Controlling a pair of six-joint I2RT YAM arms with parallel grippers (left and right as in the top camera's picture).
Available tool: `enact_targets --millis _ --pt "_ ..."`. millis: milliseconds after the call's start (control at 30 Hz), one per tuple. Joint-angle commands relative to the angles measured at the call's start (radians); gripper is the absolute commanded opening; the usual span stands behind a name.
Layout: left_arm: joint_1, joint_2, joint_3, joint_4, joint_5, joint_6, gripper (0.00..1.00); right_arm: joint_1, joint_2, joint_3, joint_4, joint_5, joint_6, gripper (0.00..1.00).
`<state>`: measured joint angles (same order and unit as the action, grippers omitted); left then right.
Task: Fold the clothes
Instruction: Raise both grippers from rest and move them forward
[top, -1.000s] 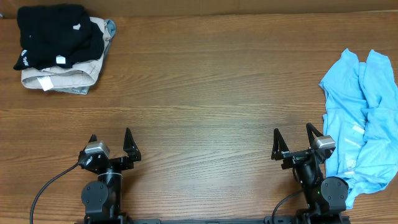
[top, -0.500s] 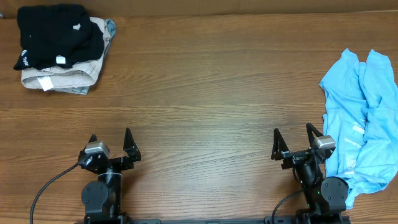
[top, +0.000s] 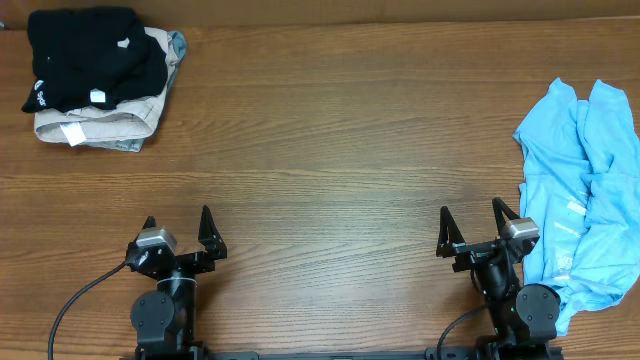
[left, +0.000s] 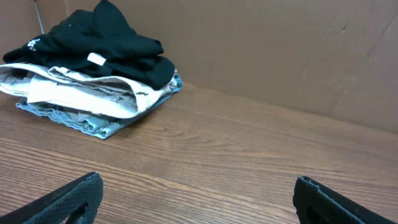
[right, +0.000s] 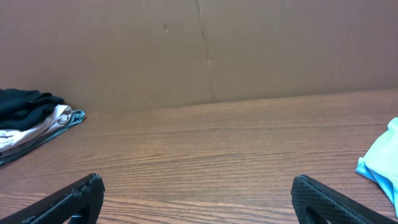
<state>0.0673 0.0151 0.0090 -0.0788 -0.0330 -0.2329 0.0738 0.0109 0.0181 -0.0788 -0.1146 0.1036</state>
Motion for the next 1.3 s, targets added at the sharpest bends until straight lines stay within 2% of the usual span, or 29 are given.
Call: enact_targets --millis 0,867,933,1067,1267 --pt "-0.002 -0.011 -0.004 0.002 0.008 0.016 1.00 0.005 -0.008 -0.010 0.005 0.010 -0.003 1.00" --pt "-0.002 -0.011 -0.004 0.024 -0.016 -0.013 1.00 0.005 -0.008 -0.010 0.003 0.011 0.001 1.00" --pt "-0.002 -0.011 -0.003 0.055 0.032 -0.062 1.00 0.005 -0.008 -0.008 0.008 -0.023 0.001 1.00" --pt "-0.002 -0.011 0.021 0.119 0.199 -0.063 1.00 0.005 -0.008 0.025 0.004 -0.061 0.000 1.00" --pt "-0.002 0.008 0.137 0.071 0.237 -0.027 1.00 0.005 0.004 0.159 -0.011 -0.063 -0.002 1.00"
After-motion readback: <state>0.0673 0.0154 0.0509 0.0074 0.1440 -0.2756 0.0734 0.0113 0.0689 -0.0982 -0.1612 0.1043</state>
